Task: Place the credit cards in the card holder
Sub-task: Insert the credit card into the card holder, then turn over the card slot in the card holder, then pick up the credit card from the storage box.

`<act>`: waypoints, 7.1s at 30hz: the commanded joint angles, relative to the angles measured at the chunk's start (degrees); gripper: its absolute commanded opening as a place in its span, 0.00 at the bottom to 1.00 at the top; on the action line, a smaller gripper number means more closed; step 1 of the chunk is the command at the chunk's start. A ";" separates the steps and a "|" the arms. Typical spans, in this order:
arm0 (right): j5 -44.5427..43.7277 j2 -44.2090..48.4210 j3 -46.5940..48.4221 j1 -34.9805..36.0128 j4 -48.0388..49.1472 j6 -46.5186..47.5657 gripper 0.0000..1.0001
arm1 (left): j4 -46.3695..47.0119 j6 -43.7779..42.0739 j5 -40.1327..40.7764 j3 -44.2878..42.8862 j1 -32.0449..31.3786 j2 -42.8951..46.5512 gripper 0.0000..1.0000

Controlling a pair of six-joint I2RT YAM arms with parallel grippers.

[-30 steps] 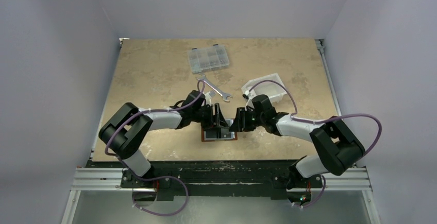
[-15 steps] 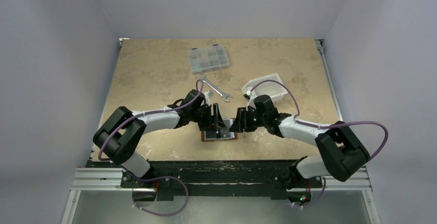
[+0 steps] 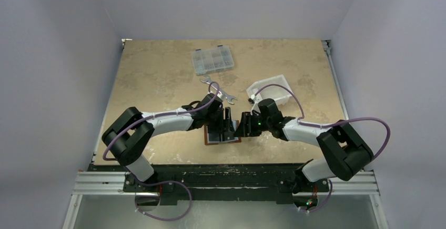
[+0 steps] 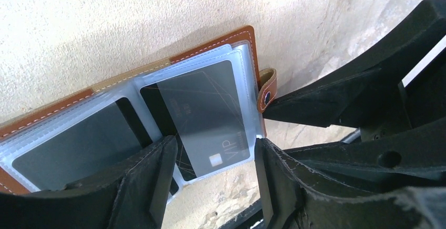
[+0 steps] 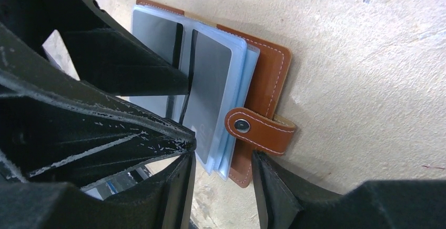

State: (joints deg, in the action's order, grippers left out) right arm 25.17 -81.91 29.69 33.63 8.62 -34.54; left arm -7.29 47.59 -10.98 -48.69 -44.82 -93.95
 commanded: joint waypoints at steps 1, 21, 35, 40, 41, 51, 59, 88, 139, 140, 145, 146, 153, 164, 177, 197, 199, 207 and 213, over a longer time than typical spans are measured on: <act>0.80 -0.74 -0.41 -0.11 3.21 -0.52 0.51 | -7.65 -1.39 9.13 -0.62 -1.84 -0.40 0.61; 1.13 6.66 -6.03 -3.13 7.07 -8.34 0.39 | 7.72 4.07 3.00 7.00 -3.53 -0.71 0.46; 9.00 -0.51 -8.25 -3.49 16.05 -12.46 0.27 | 7.43 4.31 3.98 9.19 -3.05 1.16 0.46; 8.85 -1.27 -8.68 -3.48 16.85 -12.39 0.31 | 7.46 4.17 3.78 9.79 -2.73 1.14 0.45; 8.85 -1.43 -8.69 -3.49 16.97 -12.39 0.31 | 7.54 4.13 3.69 9.88 -2.73 1.14 0.45; 11.05 -5.28 -8.80 -3.44 22.86 -14.55 0.31 | 8.17 4.36 3.15 10.09 -2.66 1.18 0.45; 12.12 -3.66 -9.32 -3.32 25.39 -16.50 0.30 | 7.90 4.46 2.81 10.11 -2.64 2.51 0.45; 13.03 -4.57 -10.29 -2.84 31.16 -20.83 0.37 | -4.97 -2.70 1.94 8.12 9.44 16.78 0.65; 13.19 -21.35 10.18 4.16 27.26 -15.94 0.46 | -5.81 2.25 6.28 17.44 12.16 28.23 0.43; 12.86 -20.24 9.85 4.06 26.53 -15.72 0.47 | -6.11 2.29 6.25 17.33 12.70 29.55 0.46; 10.45 -13.66 9.39 2.26 16.59 -8.85 0.50 | -3.65 0.36 0.75 14.92 13.35 28.53 0.59; 10.08 -12.12 9.01 1.31 14.99 -7.88 0.50 | -2.78 -0.48 -1.22 14.02 13.35 27.00 0.60; -1.04 -1.14 17.11 -7.52 -10.15 8.59 0.67 | -2.04 -5.16 -7.91 5.50 13.40 21.59 0.67; -9.01 -7.26 37.04 -20.24 -29.68 21.57 0.85 | -18.88 -22.25 -7.14 -18.37 13.35 16.98 0.73; -3.53 -18.98 44.23 -21.32 -36.49 26.19 0.85 | -17.67 -29.39 -1.52 -13.78 13.72 18.00 0.73; 4.03 -22.05 45.83 -21.41 -36.01 25.25 0.69 | -15.70 -28.30 -6.18 -11.37 16.51 19.43 0.74; 4.58 -21.45 45.51 -21.46 -35.82 25.23 0.66 | -15.57 -28.16 -6.60 -11.30 16.68 19.34 0.74; 5.42 -20.18 44.93 -22.09 -35.17 24.96 0.52 | -15.21 -27.97 -7.34 -11.00 17.04 19.25 0.74; 5.70 -19.58 44.53 -22.71 -35.08 24.88 0.46 | -15.10 -27.99 -7.65 -10.82 17.13 19.16 0.74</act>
State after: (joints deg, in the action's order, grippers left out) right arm 28.71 -104.22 73.41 11.42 -27.42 -9.58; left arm -24.49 19.92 -17.45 -60.07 -28.14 -75.75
